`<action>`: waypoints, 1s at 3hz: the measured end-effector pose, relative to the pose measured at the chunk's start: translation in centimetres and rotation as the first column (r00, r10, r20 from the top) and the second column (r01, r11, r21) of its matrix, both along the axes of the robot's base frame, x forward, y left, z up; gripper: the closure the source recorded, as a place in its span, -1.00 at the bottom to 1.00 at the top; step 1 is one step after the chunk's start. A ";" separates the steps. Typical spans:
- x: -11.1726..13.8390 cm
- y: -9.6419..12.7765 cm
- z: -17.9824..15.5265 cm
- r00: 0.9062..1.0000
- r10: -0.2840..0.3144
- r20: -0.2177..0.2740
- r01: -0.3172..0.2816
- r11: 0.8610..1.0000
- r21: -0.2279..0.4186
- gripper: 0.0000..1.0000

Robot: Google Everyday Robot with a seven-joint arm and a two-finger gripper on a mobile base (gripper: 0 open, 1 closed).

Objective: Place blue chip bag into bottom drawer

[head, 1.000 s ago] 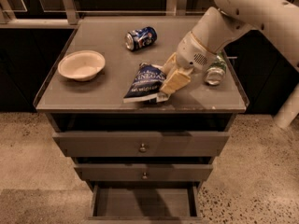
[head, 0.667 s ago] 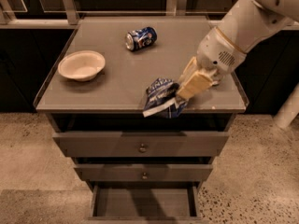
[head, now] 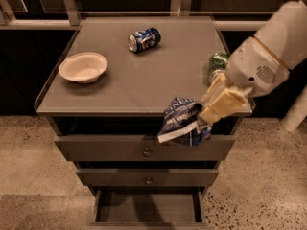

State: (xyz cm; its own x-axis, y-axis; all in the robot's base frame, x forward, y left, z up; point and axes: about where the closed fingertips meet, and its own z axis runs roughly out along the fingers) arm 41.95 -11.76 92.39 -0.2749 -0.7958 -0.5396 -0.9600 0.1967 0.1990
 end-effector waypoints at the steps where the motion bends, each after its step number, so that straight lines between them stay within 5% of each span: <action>1: -0.7 -0.5 -1.8 0.999 -0.003 -0.048 0.004 1.000 0.016 1.00; 3: -1.2 -0.8 -3.6 0.997 -0.045 -0.058 0.048 0.998 0.044 1.00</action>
Offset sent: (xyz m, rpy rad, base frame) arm -0.0065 -0.0045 -0.0165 0.0142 0.0430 -0.0033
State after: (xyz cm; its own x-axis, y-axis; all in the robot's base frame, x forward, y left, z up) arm 40.70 -12.54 88.80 -0.3425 -0.7567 -0.5568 -0.9369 0.2305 0.2630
